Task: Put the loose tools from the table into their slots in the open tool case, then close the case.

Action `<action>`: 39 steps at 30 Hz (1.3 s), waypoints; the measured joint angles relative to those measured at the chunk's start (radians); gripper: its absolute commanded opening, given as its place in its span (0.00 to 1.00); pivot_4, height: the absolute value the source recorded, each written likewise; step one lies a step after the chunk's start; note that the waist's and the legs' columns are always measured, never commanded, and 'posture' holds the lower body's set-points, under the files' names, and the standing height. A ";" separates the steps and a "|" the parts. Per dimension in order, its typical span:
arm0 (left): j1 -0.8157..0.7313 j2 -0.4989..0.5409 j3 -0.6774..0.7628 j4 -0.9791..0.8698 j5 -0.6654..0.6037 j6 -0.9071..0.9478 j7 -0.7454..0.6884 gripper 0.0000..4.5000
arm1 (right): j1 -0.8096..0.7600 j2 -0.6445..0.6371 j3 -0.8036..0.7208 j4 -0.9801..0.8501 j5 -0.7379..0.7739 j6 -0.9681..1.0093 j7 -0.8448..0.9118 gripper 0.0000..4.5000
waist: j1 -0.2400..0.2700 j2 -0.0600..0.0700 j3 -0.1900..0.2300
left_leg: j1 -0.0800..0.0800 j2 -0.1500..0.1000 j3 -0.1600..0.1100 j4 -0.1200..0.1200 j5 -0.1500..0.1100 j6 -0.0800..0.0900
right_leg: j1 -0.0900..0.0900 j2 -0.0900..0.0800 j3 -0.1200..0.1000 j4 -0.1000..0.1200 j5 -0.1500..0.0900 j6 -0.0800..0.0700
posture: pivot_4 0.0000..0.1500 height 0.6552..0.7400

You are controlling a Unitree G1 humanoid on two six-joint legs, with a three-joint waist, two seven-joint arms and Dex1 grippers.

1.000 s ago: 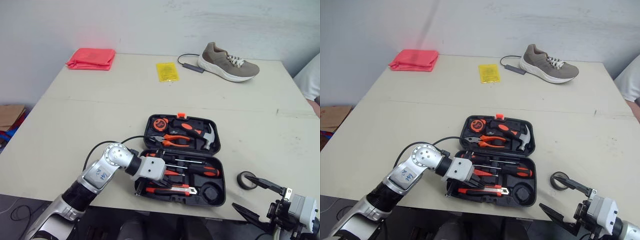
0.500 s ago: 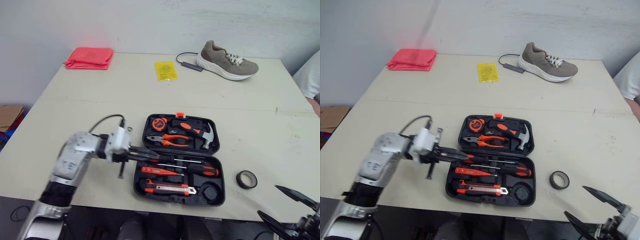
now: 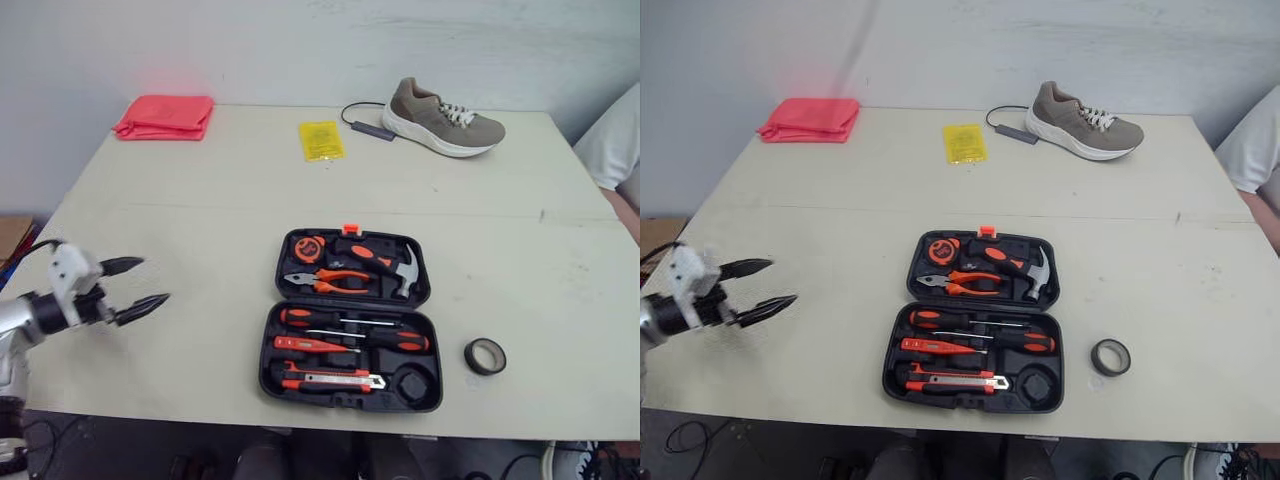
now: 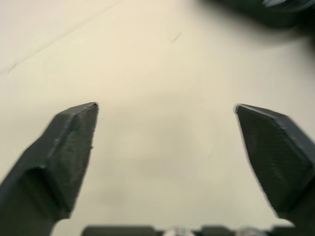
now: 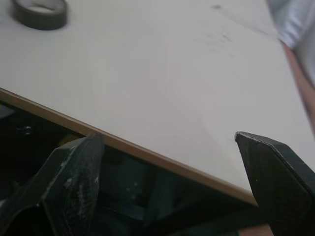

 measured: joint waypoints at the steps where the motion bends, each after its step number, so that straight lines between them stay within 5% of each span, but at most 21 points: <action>1: 0.013 0.010 0.020 0.042 0.008 -0.028 0.004 0.99 | -0.008 -0.007 -0.018 0.049 0.003 -0.011 0.000 1.00 | -0.001 0.000 0.000 | 0.000 0.000 0.000 0.000 0.000 0.000 | 0.000 -0.001 0.000 0.000 0.000 0.000 | 1.00 1.00; 9: 0.053 -0.014 0.055 0.073 0.008 -0.085 0.029 0.99 | -0.103 -0.039 -0.032 0.187 0.017 -0.060 0.017 1.00 | -0.003 0.002 0.000 | 0.001 -0.001 0.000 -0.001 0.000 -0.001 | 0.001 -0.002 0.000 0.000 0.000 0.001 | 1.00 1.00; 15: 0.064 -0.079 0.042 -0.098 -0.025 -0.028 0.040 0.99 | -0.139 -0.058 -0.004 0.072 0.016 -0.035 0.012 1.00 | -0.002 0.002 0.000 | 0.001 -0.001 0.000 -0.001 0.000 -0.002 | 0.001 -0.002 -0.001 0.001 0.001 0.001 | 1.00 1.00; 27: 0.021 -0.208 -0.155 -0.510 -0.084 0.101 0.014 0.99 | -0.021 -0.187 0.104 -0.630 -0.111 0.387 -0.254 1.00 | 0.001 0.003 0.001 | -0.001 -0.002 0.001 0.000 0.002 -0.003 | 0.001 0.000 -0.001 0.000 0.002 0.004 | 1.00 1.00; 33: -0.020 -0.239 -0.297 -0.715 -0.178 0.250 -0.044 0.99 | 0.076 -0.384 0.139 -1.072 -0.117 0.824 -0.325 1.00 | 0.002 0.001 0.001 | -0.005 0.000 0.000 0.003 0.006 0.001 | 0.000 0.005 0.000 -0.002 0.003 0.006 | 1.00 1.00; 39: -0.064 -0.253 -0.363 -0.780 -0.200 0.317 -0.060 0.99 | 0.023 -0.576 0.220 -1.312 -0.117 1.229 -0.395 1.00 | 0.003 -0.005 0.004 | -0.007 0.000 -0.001 0.004 0.006 0.001 | -0.001 0.007 0.001 -0.003 0.004 0.007 | 1.00 1.00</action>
